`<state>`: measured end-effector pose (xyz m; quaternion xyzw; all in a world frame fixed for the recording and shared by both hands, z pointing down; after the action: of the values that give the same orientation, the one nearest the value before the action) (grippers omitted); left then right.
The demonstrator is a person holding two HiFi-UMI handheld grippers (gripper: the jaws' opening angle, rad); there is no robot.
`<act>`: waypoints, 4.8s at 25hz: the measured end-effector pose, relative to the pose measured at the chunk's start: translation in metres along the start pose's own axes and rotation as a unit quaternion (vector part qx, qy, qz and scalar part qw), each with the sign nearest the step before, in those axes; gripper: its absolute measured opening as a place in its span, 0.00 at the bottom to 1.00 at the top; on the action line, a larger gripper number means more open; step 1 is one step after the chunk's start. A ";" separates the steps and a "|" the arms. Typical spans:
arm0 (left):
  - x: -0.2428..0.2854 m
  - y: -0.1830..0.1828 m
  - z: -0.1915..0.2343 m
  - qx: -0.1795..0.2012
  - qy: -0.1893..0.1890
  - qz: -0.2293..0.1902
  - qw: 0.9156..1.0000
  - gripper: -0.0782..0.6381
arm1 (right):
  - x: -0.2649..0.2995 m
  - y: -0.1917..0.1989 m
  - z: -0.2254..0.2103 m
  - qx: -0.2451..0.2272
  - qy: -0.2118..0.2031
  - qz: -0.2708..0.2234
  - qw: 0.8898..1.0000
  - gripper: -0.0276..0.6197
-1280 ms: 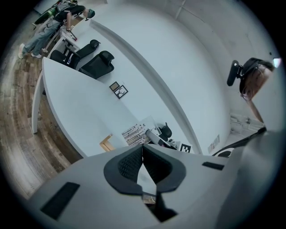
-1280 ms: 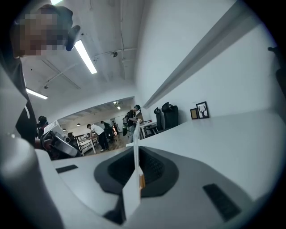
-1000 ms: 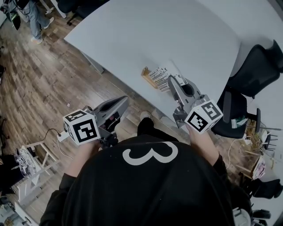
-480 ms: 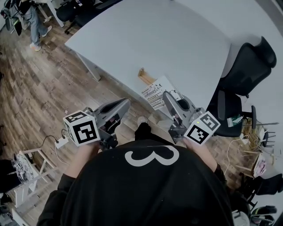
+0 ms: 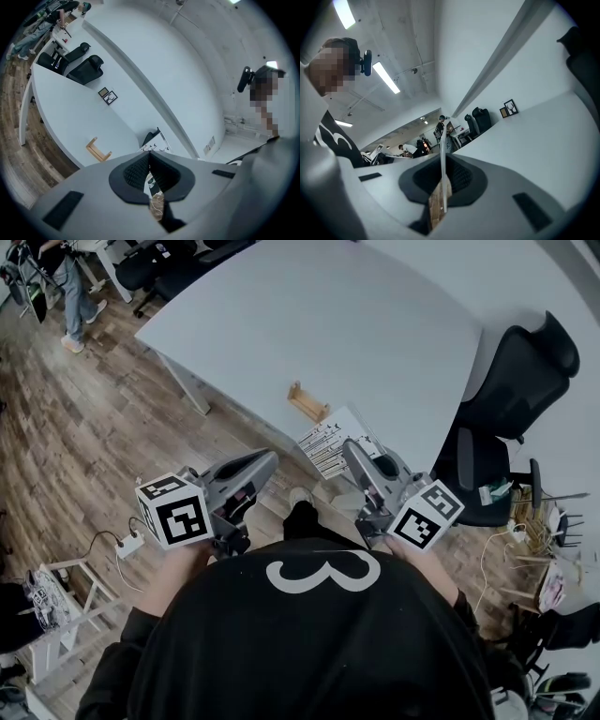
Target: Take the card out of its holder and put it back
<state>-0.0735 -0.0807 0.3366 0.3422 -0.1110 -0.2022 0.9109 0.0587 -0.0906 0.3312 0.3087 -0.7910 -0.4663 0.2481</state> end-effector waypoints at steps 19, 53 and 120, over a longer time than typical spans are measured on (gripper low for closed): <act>0.008 -0.001 0.003 0.004 -0.015 -0.002 1.000 0.13 | 0.007 -0.006 -0.013 -0.011 -0.004 0.005 1.000 0.08; 0.033 -0.030 0.076 -0.057 -0.086 -0.019 0.994 0.13 | 0.116 -0.005 -0.098 -0.148 -0.015 0.082 0.985 0.08; 0.009 -0.009 -0.047 0.054 0.011 -0.014 0.998 0.13 | -0.041 -0.029 0.009 -0.037 -0.012 -0.009 0.999 0.09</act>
<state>-0.0524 -0.0633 0.2964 0.3944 -0.1073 -0.2051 0.8893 0.0876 -0.0667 0.2967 0.3011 -0.7734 -0.5007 0.2458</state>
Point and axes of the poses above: the fingertips, and each gripper's own axes: x forward along the fingers, z to its left, y out of its underside, the point moved 1 cm from there along -x, backward along the fingers, and after that the axes turned 3 degrees about y, right-handed, at the moved point
